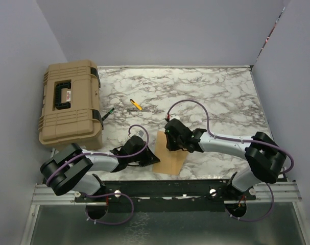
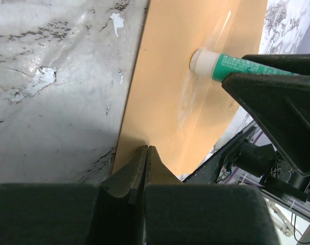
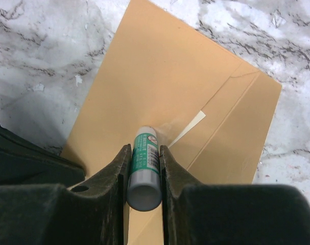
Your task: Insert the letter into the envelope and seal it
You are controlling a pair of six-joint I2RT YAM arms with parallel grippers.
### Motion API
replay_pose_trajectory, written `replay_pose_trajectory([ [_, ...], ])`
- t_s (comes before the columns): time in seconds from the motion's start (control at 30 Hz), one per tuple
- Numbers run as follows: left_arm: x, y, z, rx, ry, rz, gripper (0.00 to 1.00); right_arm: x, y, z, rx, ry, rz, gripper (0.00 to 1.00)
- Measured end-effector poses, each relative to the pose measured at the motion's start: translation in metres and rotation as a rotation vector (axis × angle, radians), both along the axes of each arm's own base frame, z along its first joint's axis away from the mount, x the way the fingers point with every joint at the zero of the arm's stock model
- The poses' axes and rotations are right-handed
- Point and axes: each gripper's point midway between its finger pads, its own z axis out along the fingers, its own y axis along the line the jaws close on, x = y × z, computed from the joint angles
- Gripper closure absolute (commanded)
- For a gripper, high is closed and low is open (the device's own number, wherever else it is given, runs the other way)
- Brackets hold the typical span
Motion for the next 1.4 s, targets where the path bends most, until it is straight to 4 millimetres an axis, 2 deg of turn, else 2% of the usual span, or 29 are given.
replay_pose_trajectory([
  [0.17, 0.000, -0.001, 0.000, 0.002, 0.002, 0.000, 1.00, -0.019, -0.006, 0.000, 0.008, 0.035, 0.045, 0.99],
  [0.5, 0.003, -0.003, 0.000, 0.004, 0.009, 0.002, 1.00, -0.053, 0.003, -0.003, 0.030, 0.129, 0.200, 0.99],
  [0.67, 0.003, -0.004, 0.000, 0.005, 0.010, 0.002, 1.00, -0.059, 0.002, -0.004, 0.022, 0.153, 0.201, 1.00],
  [0.9, 0.002, -0.003, -0.001, 0.010, 0.009, -0.001, 1.00, -0.049, -0.003, -0.004, 0.002, 0.151, 0.115, 0.99],
  [1.13, 0.001, 0.000, -0.002, 0.023, 0.002, -0.007, 1.00, -0.020, -0.023, -0.002, -0.031, 0.126, -0.010, 0.99],
  [1.4, 0.001, 0.001, -0.002, 0.026, -0.002, -0.010, 1.00, -0.009, -0.016, -0.001, -0.038, 0.117, -0.002, 0.99],
])
